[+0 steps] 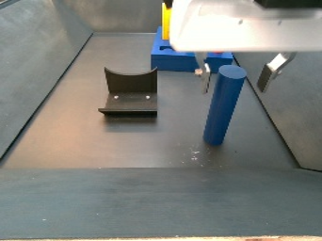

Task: Pick up the round object. Move up. Move to above the board. Insert the round object.
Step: Pick up the round object.

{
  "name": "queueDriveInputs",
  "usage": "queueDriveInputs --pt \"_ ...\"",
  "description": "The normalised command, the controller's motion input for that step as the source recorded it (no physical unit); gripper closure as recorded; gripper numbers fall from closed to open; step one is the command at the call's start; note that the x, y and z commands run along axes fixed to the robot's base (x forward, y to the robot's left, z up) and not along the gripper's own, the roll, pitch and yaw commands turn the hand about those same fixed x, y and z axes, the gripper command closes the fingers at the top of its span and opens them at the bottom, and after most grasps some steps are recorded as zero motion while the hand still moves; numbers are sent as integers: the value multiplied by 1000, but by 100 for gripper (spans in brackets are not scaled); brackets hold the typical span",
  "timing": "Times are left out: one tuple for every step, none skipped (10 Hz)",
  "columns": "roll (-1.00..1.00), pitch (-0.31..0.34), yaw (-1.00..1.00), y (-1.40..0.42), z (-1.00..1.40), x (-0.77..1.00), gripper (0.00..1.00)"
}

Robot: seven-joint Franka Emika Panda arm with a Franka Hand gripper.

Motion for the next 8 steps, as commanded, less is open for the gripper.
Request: queueDriveInputs --pt "-106 -111 0 0 -309 129 0" --pt "-97 -96 0 0 -280 0 0" --pt "-79 -67 0 0 -54 -40 0" --pt "-16 0 0 0 0 0 0" --pt "0 0 0 0 0 0 0" --pt "0 0 0 0 0 0 100" --pt "0 0 0 0 0 0 100" --pt "0 0 0 0 0 0 100"
